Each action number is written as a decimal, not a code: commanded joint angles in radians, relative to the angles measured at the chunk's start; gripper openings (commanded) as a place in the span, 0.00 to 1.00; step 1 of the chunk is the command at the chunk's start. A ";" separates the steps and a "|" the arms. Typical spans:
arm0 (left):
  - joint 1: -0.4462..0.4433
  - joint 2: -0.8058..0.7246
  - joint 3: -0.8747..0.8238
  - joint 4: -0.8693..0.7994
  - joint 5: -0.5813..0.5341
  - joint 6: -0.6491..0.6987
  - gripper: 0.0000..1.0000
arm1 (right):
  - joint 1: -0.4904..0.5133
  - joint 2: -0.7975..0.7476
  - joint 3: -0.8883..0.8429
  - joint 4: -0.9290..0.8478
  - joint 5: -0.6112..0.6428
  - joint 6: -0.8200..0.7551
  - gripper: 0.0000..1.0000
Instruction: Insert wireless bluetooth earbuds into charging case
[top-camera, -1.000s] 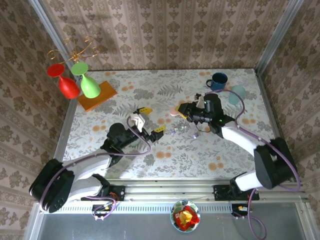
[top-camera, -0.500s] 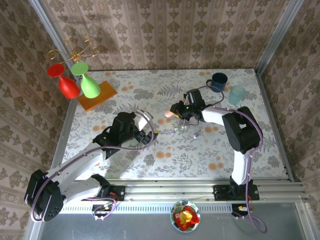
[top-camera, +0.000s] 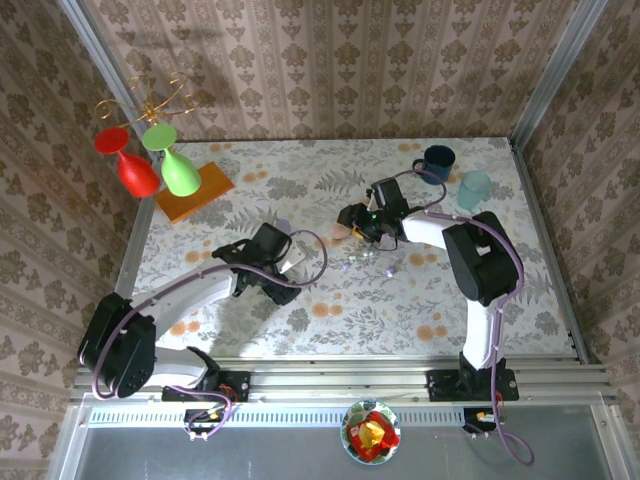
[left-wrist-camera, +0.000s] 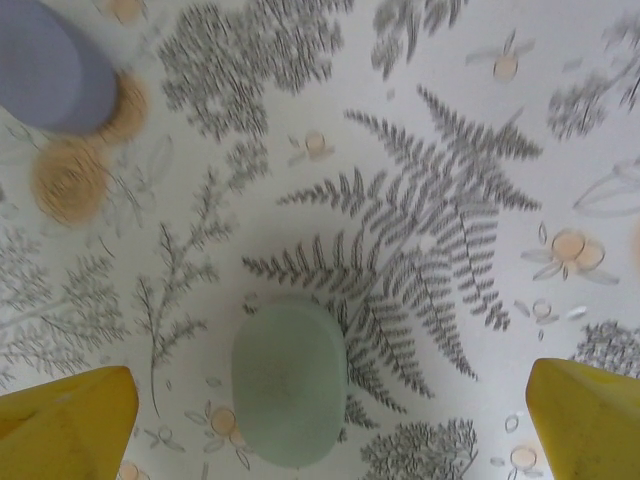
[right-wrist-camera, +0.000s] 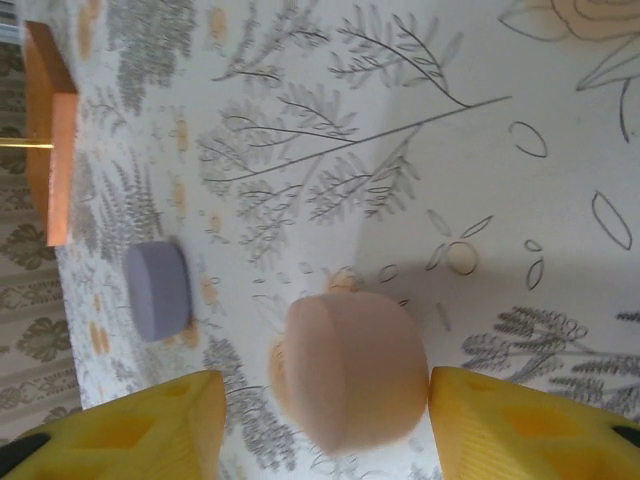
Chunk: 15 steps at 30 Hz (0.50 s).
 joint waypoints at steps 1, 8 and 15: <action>0.018 0.019 0.050 -0.137 -0.021 0.019 1.00 | 0.005 -0.104 -0.031 -0.019 -0.003 -0.048 0.59; 0.071 0.097 0.073 -0.175 -0.023 -0.017 0.89 | 0.007 -0.214 -0.086 -0.026 -0.033 -0.073 0.61; 0.098 0.200 0.087 -0.171 -0.052 -0.019 0.74 | 0.007 -0.294 -0.123 -0.048 -0.019 -0.093 0.61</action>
